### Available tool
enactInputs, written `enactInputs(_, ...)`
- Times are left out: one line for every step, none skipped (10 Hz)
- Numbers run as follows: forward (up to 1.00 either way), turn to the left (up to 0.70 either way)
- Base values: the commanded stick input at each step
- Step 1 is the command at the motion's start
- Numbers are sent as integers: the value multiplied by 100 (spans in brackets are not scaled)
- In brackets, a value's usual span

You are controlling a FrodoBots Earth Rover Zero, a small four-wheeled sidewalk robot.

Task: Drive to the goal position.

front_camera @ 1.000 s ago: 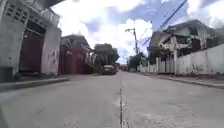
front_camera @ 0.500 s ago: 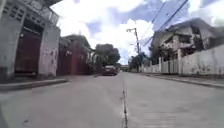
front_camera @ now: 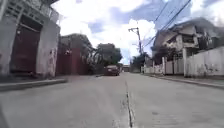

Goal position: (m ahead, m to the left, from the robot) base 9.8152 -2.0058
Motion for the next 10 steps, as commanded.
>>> enactInputs(70, 0)
enactInputs(70, 0)
enactInputs(70, 0)
enactInputs(70, 0)
enactInputs(70, 0)
enactInputs(70, 0)
enactInputs(70, 0)
enactInputs(70, 0)
enactInputs(70, 0)
enactInputs(70, 0)
